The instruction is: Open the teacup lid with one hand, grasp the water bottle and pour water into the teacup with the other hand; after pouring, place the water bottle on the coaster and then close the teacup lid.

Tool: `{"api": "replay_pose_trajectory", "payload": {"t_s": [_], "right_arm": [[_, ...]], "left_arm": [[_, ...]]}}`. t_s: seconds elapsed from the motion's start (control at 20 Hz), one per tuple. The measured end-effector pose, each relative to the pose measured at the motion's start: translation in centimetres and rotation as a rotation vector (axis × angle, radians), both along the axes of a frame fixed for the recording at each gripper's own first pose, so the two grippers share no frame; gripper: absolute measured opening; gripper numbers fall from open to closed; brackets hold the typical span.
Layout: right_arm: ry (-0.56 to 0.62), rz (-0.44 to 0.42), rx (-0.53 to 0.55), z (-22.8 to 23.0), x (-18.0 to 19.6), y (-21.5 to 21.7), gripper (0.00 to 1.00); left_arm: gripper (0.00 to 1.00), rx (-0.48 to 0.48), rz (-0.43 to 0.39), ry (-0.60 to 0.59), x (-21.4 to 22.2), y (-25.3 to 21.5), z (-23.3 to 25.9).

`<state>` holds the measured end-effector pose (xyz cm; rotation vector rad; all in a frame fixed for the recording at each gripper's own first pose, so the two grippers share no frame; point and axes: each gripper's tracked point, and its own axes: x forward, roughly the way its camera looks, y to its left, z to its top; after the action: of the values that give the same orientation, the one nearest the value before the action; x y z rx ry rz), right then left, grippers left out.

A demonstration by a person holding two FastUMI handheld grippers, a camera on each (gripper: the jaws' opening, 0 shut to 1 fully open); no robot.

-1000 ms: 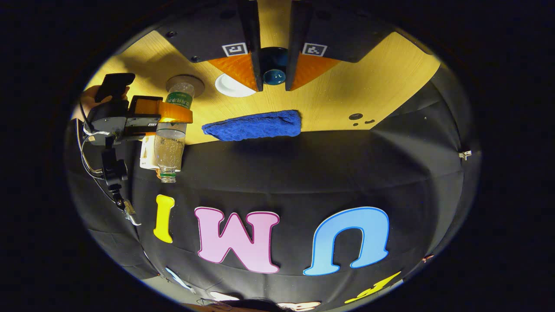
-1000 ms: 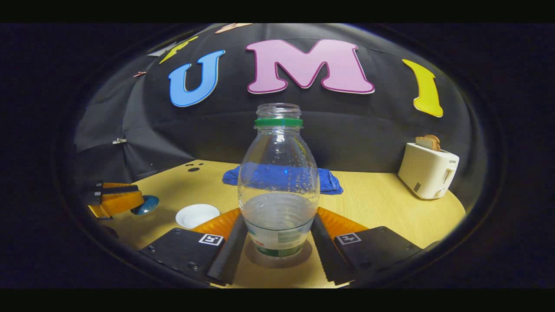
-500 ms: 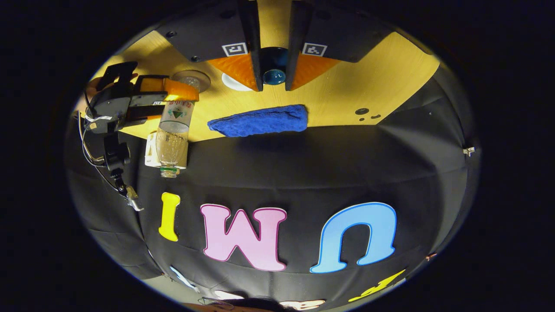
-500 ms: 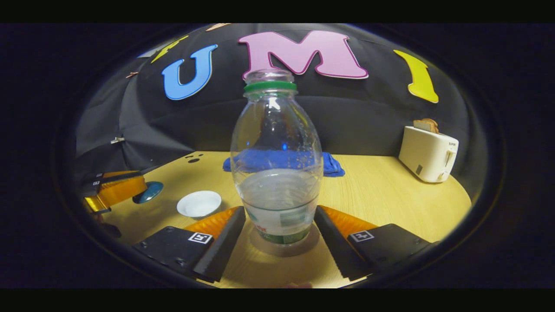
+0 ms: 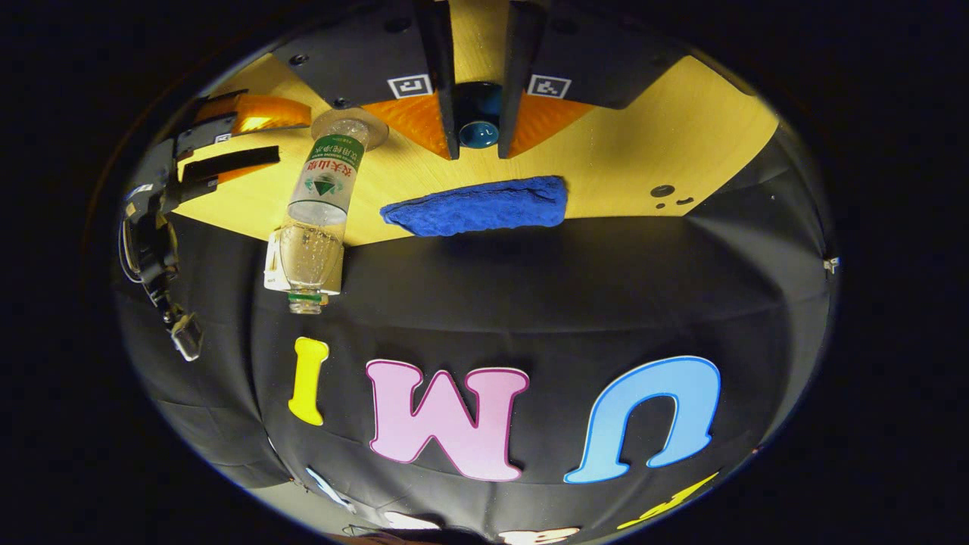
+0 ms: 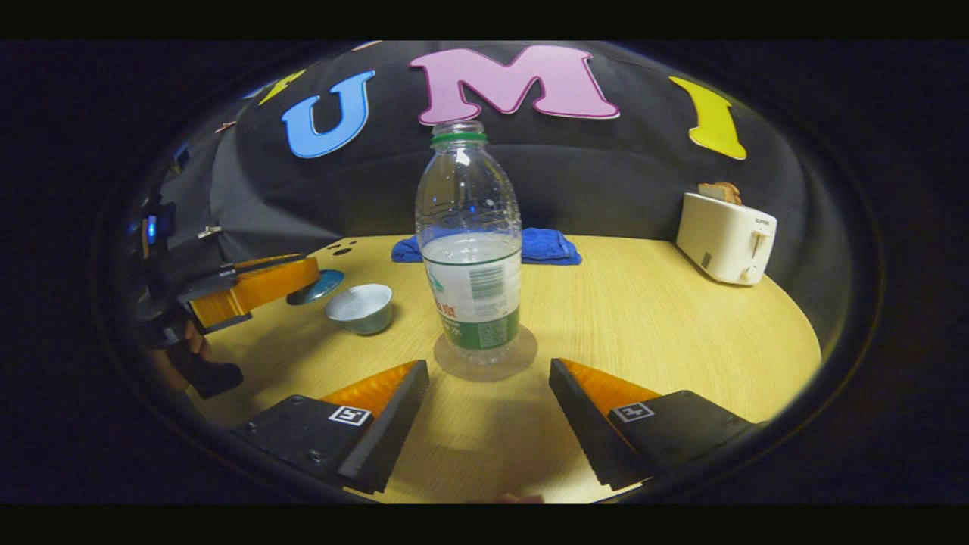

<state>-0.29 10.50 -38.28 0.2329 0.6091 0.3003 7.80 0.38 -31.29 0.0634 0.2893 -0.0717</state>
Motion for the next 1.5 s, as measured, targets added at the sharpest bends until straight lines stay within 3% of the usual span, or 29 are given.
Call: {"api": "replay_pose_trajectory", "payload": {"t_s": [0.25, 0.45, 0.8, 0.85, 0.9, 0.95, 1.2, 1.25, 1.45, 1.5], "right_arm": [[0.003, -0.069, 0.001, 0.2, 0.3, -2.4, 0.99], [-0.004, -0.113, 0.025, 0.6, 1.3, -3.3, 0.99], [-0.013, -0.125, 0.020, 0.9, 2.0, -3.5, 0.99], [-0.012, -0.125, 0.020, 0.8, 2.1, -3.6, 0.99], [-0.009, -0.126, 0.020, 0.6, 2.2, -3.6, 0.99], [-0.007, -0.127, 0.021, 0.6, 2.2, -3.6, 0.99], [-0.001, -0.133, 0.024, 0.5, 2.3, -3.7, 0.99], [-0.002, -0.133, 0.026, 0.5, 2.4, -3.7, 0.99], [-0.020, -0.128, 0.022, 1.2, 2.5, -3.8, 0.99], [-0.027, -0.128, 0.025, 1.5, 2.5, -3.9, 0.99]], "left_arm": [[0.28, 0.009, -0.020, 0.017, 1.5, -0.8, -1.2], [0.31, 0.010, -0.030, 0.038, 2.1, -1.1, -2.3], [0.31, 0.010, -0.022, 0.069, 2.3, -1.0, -3.8], [0.28, 0.011, -0.022, 0.069, 2.5, -1.0, -3.9], [0.31, 0.012, -0.025, 0.068, 2.5, -1.0, -4.1], [0.28, 0.012, -0.026, 0.070, 2.6, -1.0, -4.2], [0.34, 0.016, -0.031, 0.063, 2.7, -1.2, -4.2], [0.37, 0.003, -0.040, 0.067, 2.6, -1.4, -4.2], [0.98, -0.040, -0.050, 0.078, 1.6, -2.2, -3.8], [0.97, -0.041, -0.040, 0.071, 1.5, -2.1, -3.5]]}}
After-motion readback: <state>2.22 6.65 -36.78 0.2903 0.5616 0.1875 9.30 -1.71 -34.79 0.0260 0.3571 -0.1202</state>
